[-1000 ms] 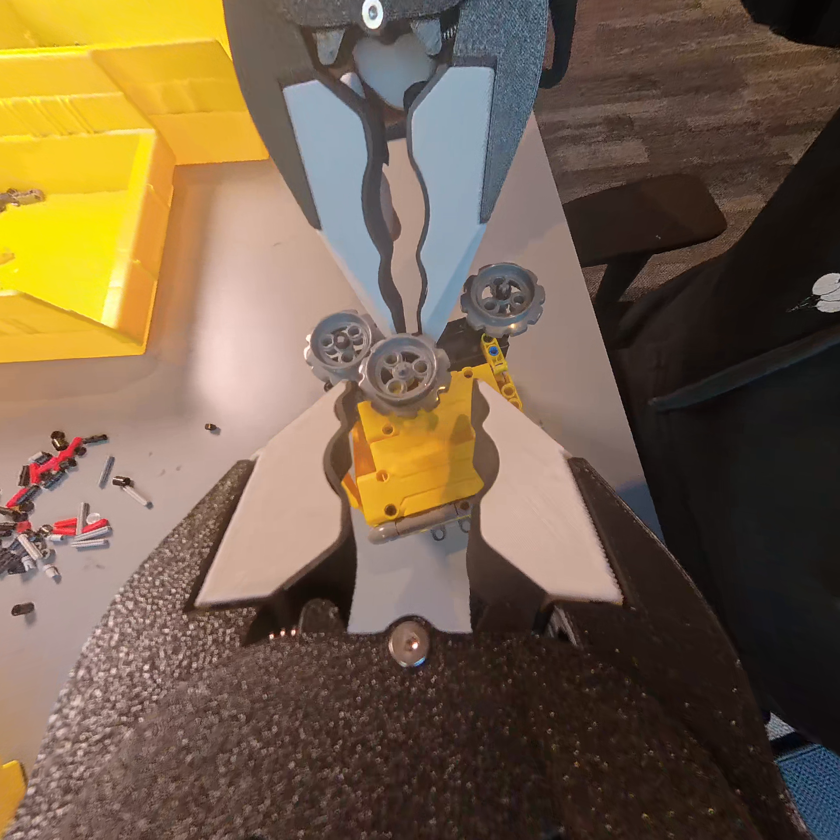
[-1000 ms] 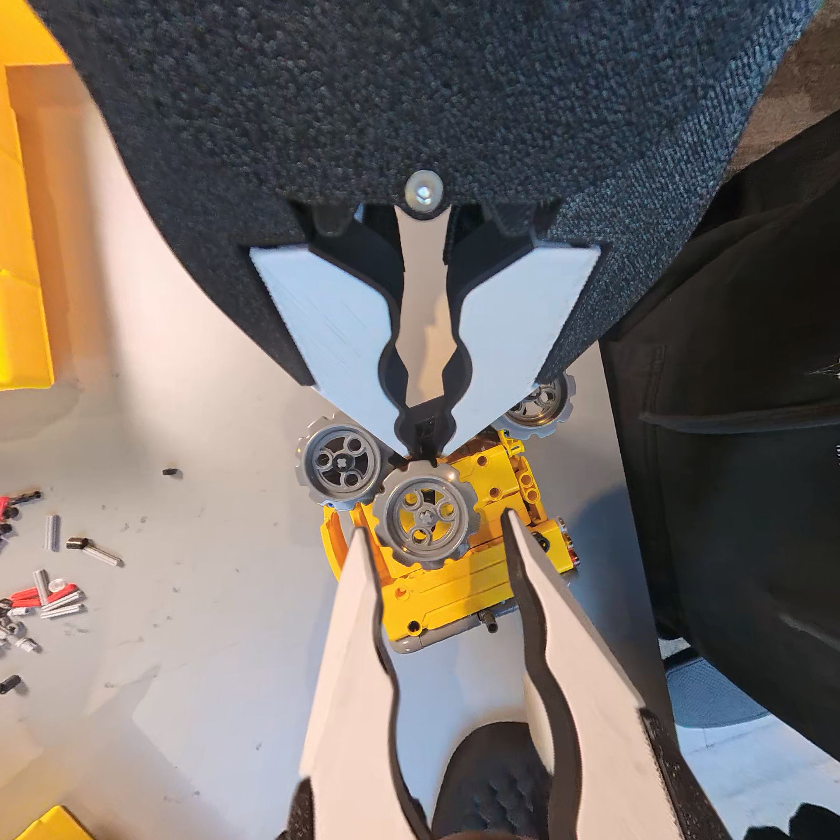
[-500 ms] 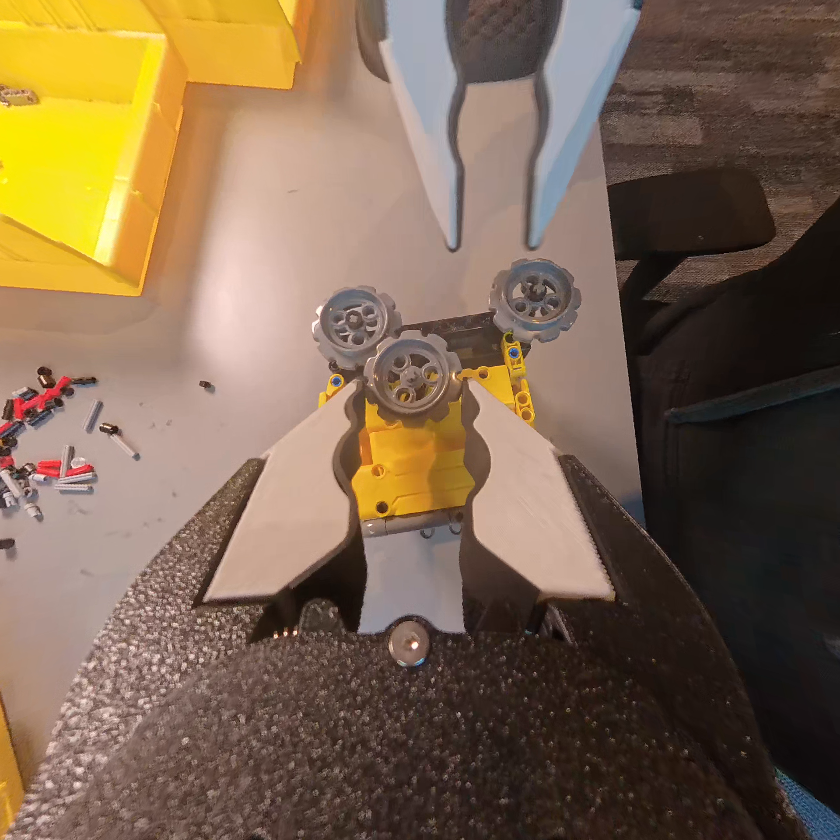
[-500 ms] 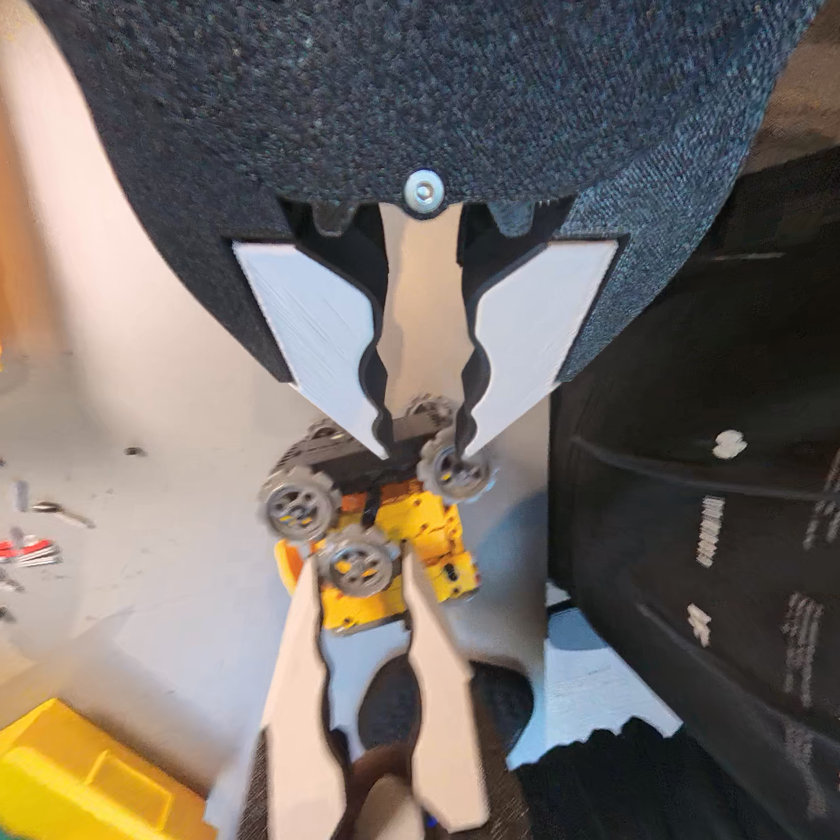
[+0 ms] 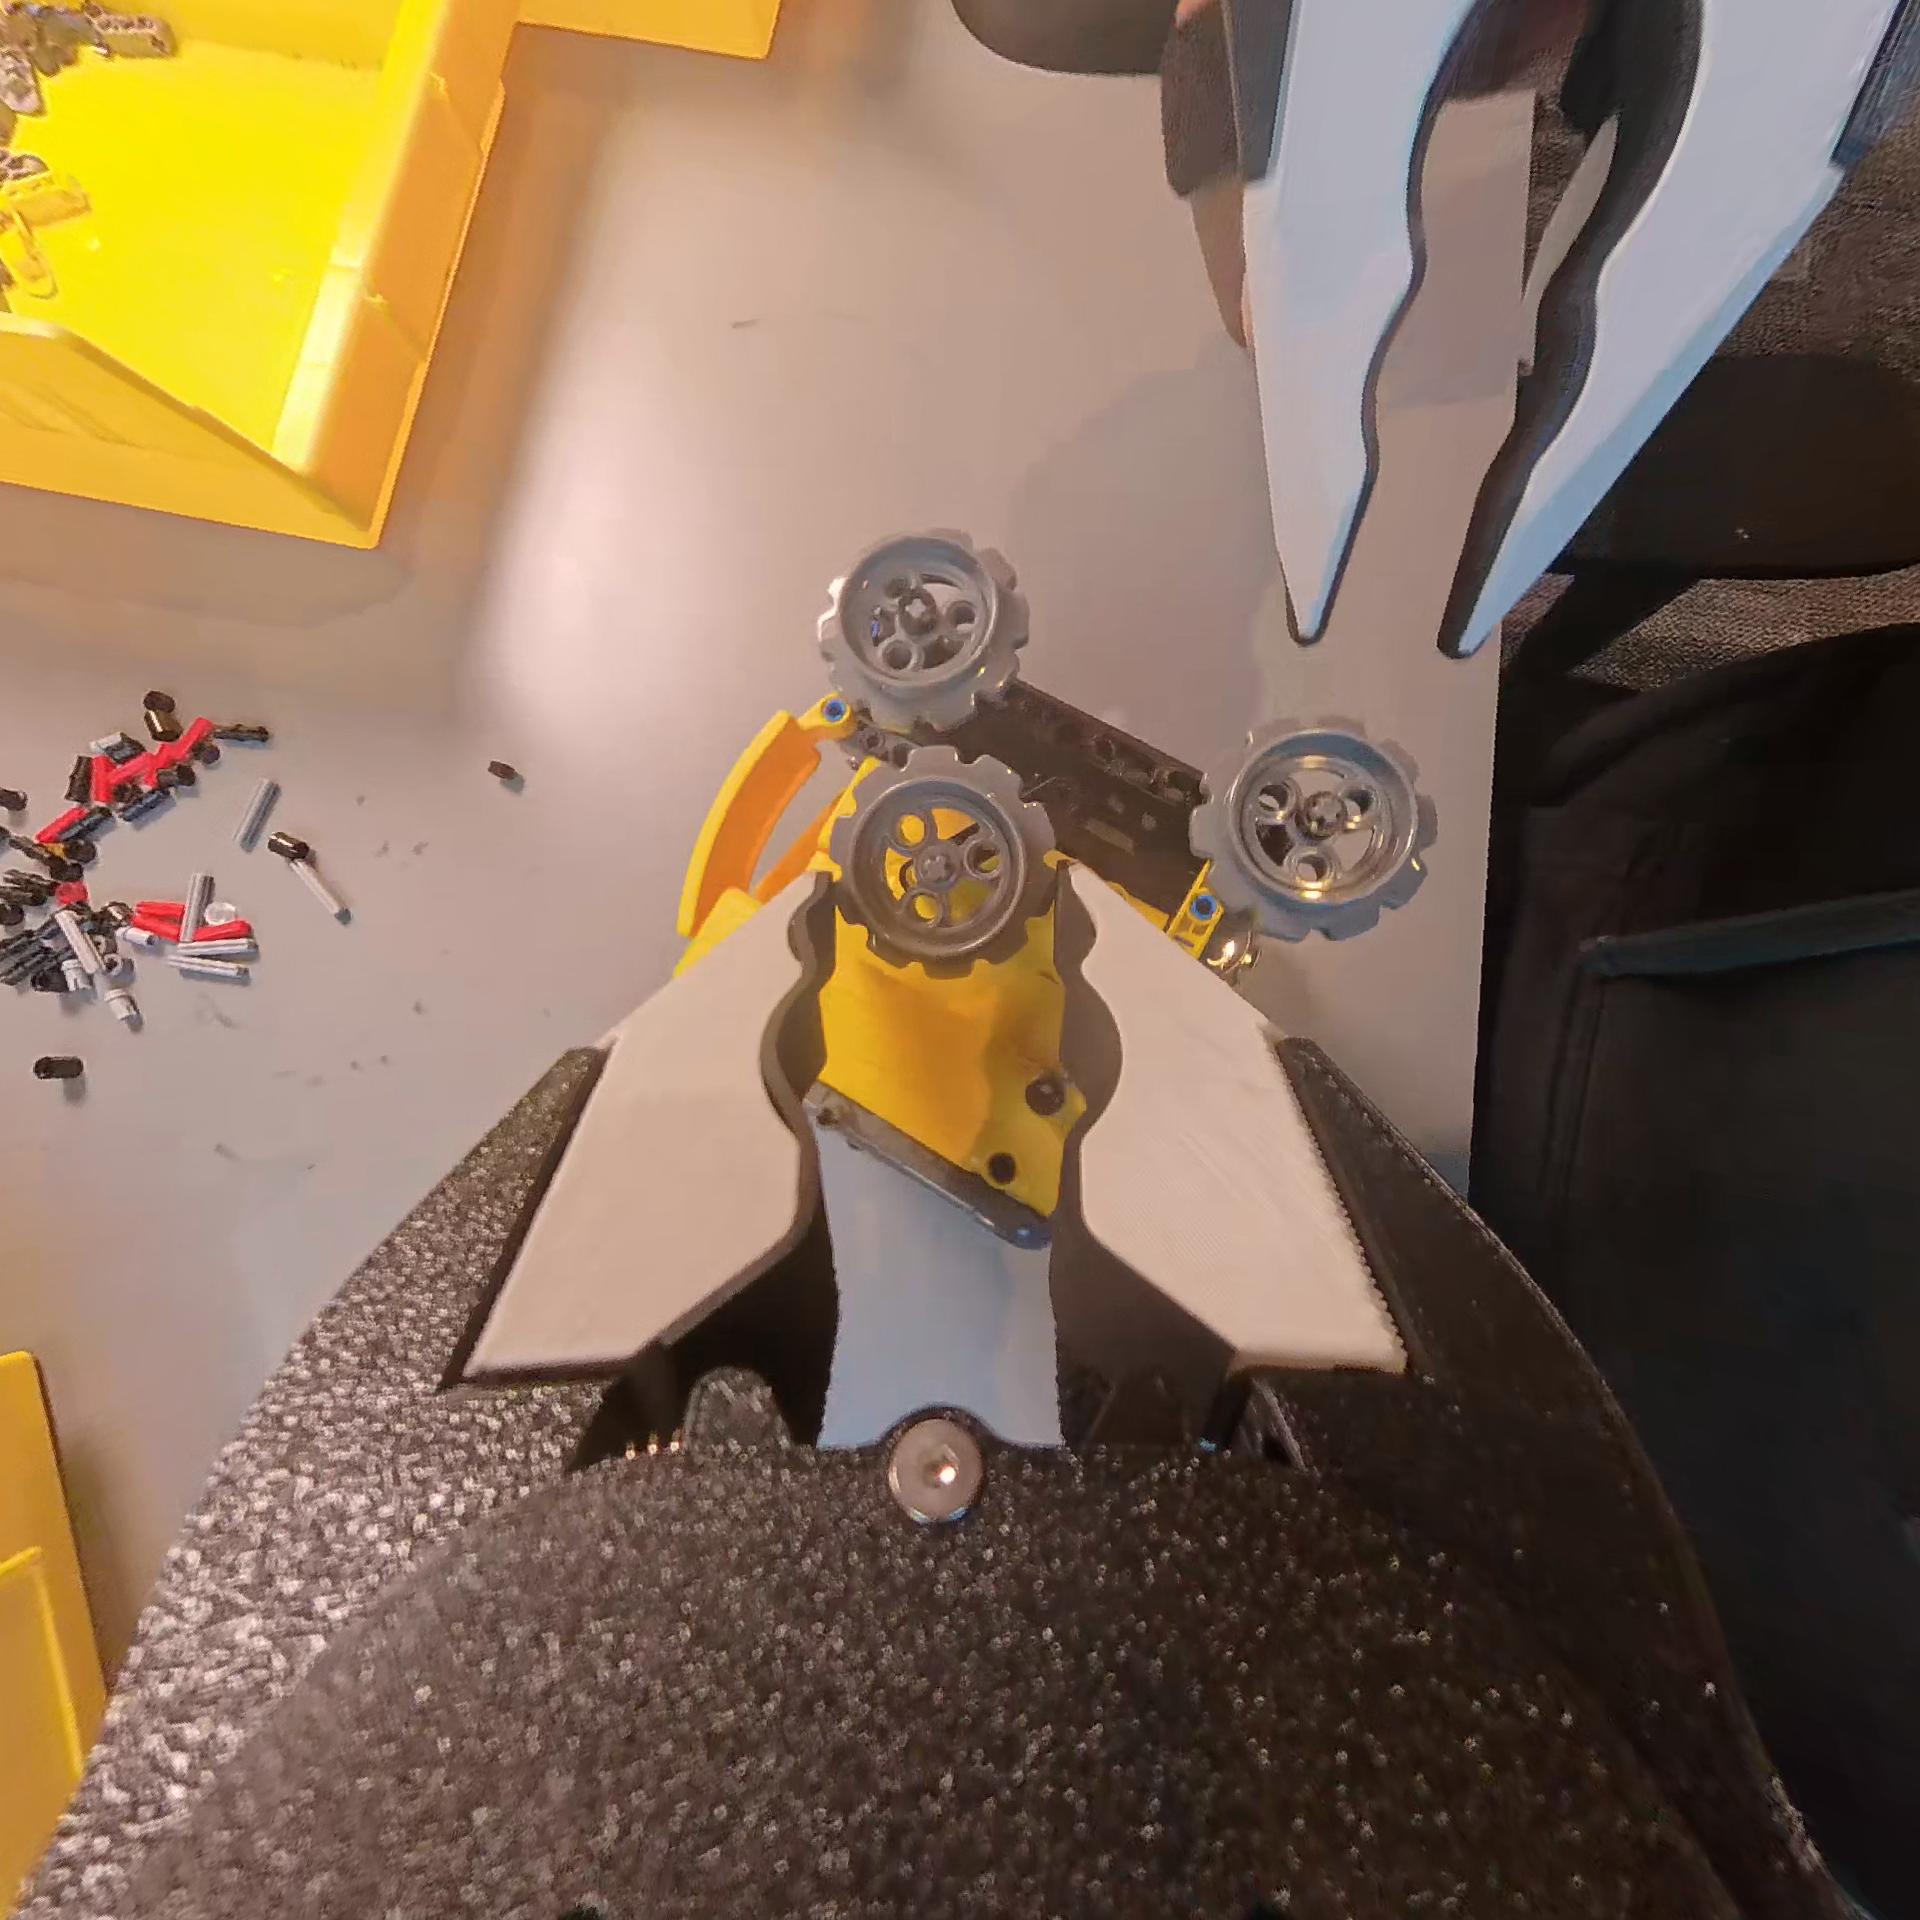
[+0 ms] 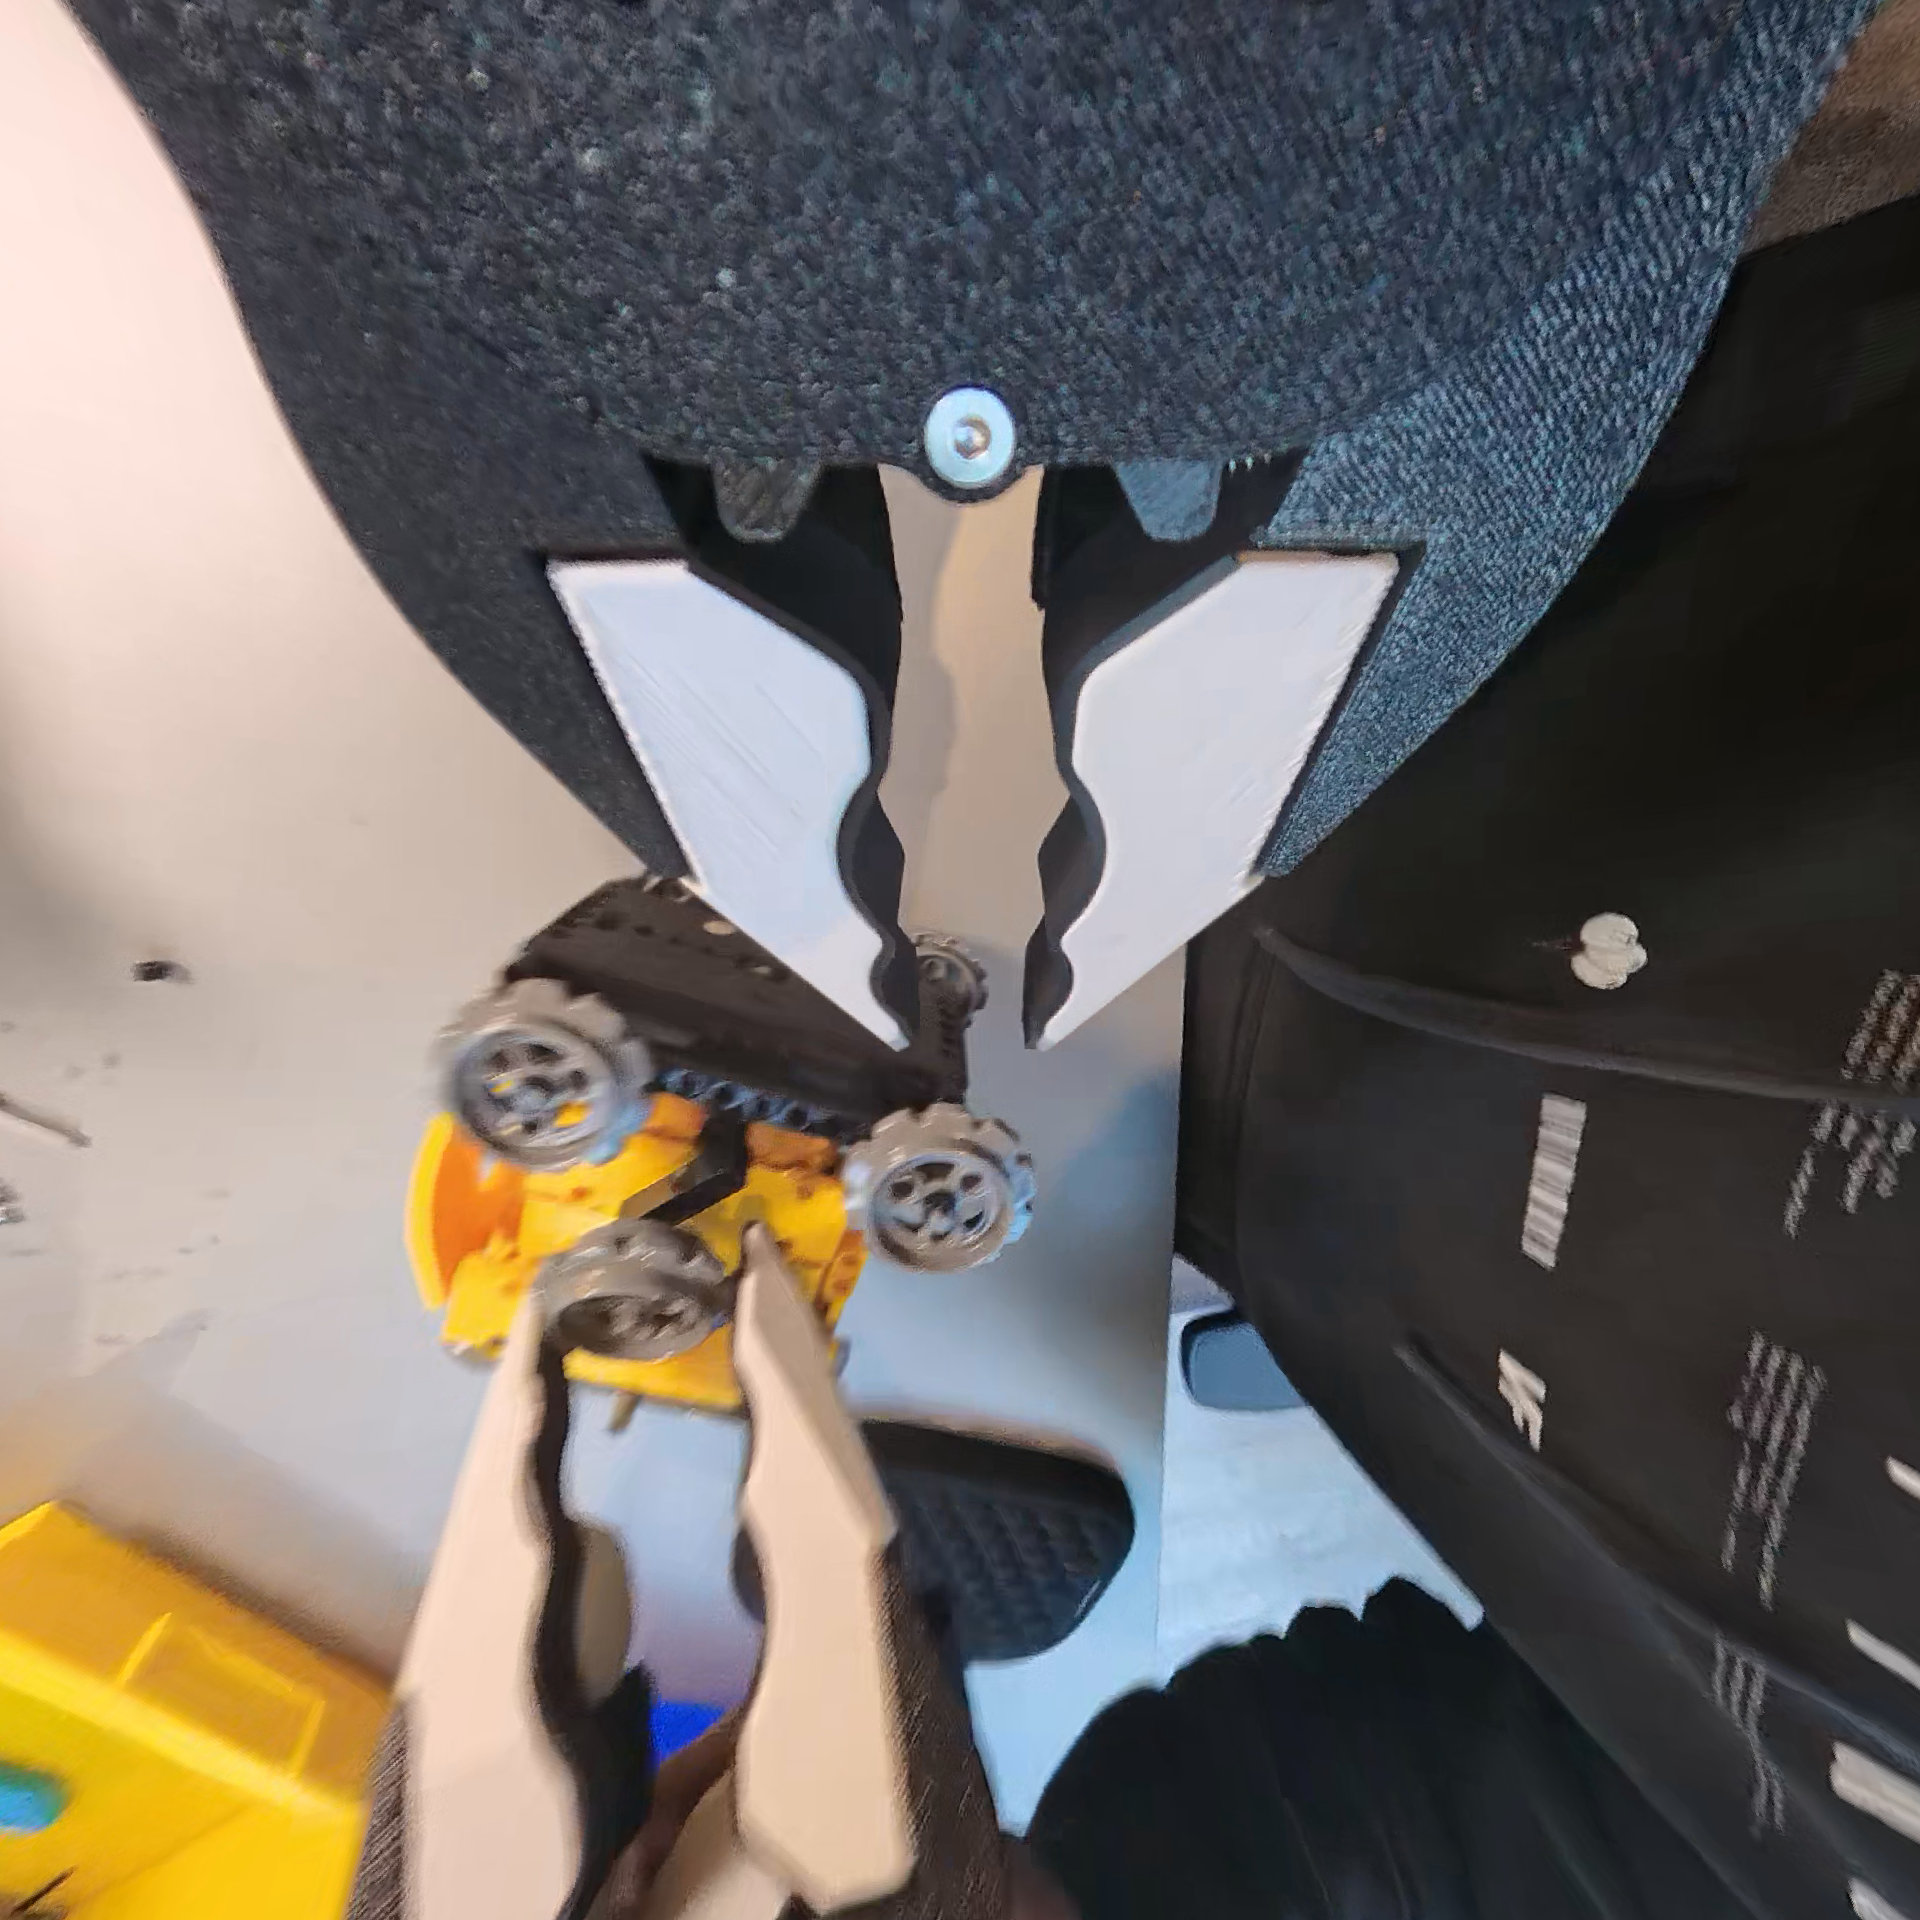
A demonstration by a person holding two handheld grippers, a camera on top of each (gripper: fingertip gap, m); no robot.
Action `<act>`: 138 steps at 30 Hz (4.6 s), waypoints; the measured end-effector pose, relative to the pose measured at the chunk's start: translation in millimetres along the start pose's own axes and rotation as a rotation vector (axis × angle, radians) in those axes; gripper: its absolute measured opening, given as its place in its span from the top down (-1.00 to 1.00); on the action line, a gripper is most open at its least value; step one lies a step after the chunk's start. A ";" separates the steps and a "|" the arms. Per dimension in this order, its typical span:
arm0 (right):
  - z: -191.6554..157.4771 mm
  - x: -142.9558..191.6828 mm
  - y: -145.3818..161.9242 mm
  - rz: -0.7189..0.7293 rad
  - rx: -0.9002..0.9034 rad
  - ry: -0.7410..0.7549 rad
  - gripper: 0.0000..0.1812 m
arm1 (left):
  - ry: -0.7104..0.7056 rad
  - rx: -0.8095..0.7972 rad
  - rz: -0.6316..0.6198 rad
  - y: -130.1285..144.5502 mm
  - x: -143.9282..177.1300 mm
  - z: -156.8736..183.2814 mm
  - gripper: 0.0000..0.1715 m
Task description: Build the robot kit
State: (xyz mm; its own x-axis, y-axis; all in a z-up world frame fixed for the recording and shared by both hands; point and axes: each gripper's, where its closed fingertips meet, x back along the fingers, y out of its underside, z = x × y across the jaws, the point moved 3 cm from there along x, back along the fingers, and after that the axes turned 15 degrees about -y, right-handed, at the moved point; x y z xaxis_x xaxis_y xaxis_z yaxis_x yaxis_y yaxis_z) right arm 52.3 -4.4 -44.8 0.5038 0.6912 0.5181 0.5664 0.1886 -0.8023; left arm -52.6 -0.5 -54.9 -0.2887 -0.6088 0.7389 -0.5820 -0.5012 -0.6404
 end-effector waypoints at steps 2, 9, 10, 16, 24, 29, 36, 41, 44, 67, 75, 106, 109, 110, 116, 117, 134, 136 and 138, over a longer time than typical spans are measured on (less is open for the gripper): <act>10.1 12.3 -18.5 0.057 -0.014 0.073 0.78 | -0.006 0.008 0.000 -0.3 0.3 0.8 0.54; 42.8 -9.5 -21.4 -0.125 -0.020 0.306 0.68 | -0.017 0.038 0.010 -0.9 2.0 1.8 0.54; 45.0 -9.0 -20.9 -0.145 -0.005 0.329 0.70 | -0.018 0.039 0.013 -0.5 2.4 1.6 0.54; 45.4 -10.4 -28.7 -0.189 0.023 0.355 0.76 | -0.016 0.048 0.035 -1.7 4.8 -1.1 0.54; 53.2 -25.5 -21.6 -0.354 0.029 0.347 0.90 | 0.031 0.042 0.068 -1.6 7.3 4.8 0.54; 51.8 -22.9 -22.0 -0.374 -0.010 0.306 0.91 | 0.074 0.009 0.110 -0.9 8.5 8.2 0.54; 54.0 -25.1 -19.3 -0.368 -0.071 0.289 0.91 | 0.138 -0.053 0.132 0.1 3.9 5.5 0.53; 51.9 -25.9 -19.3 -0.368 -0.103 0.282 0.87 | 0.150 -0.080 0.134 0.1 -0.8 1.0 0.54; 49.0 -23.1 -19.1 -0.391 -0.100 0.293 0.86 | 0.148 -0.095 0.131 -0.4 -2.6 -0.5 0.54; 51.1 -16.9 -23.2 -0.427 -0.095 0.334 0.91 | 0.166 -0.082 0.160 -6.0 3.8 1.2 0.54; 48.5 -19.4 -20.2 -0.428 -0.112 0.321 0.91 | 0.180 -0.097 0.151 -5.8 2.6 5.3 0.54; 47.3 -24.4 -16.0 -0.469 -0.230 0.318 0.92 | 0.146 -0.130 0.231 -0.3 0.4 10.7 0.54; 43.4 -21.0 -20.3 -0.443 -0.246 0.286 0.77 | 0.153 -0.116 0.229 -1.6 0.1 10.5 0.54; 43.0 -17.5 -22.0 -0.447 -0.239 0.294 0.78 | 0.154 -0.116 0.226 -1.6 0.1 10.3 0.54; 44.8 -12.0 -26.0 -0.487 -0.180 0.332 0.99 | 0.154 -0.120 0.215 -2.7 -0.5 10.2 0.54; 47.6 -11.7 -24.6 -0.503 -0.172 0.342 0.99 | 0.157 -0.118 0.216 -2.9 -0.5 10.6 0.54; 45.0 -22.3 -16.1 -0.534 -0.136 0.312 1.00 | 0.193 -0.022 0.257 -0.3 -2.0 12.7 0.54; 44.9 -22.8 -16.0 -0.544 -0.114 0.326 1.00 | 0.183 -0.026 0.252 0.2 -1.9 12.8 0.54; 45.0 -23.2 -15.9 -0.544 -0.109 0.331 1.00 | 0.181 -0.026 0.250 0.3 -1.9 12.8 0.54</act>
State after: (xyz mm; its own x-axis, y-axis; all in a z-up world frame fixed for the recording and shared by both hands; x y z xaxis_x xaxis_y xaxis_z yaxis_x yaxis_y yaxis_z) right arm 2.2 8.0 -57.4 0.2908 0.2614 0.9204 0.8517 0.3676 -0.3735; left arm -42.5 -7.3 -59.2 -0.5551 -0.5904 0.5860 -0.4945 -0.3323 -0.8032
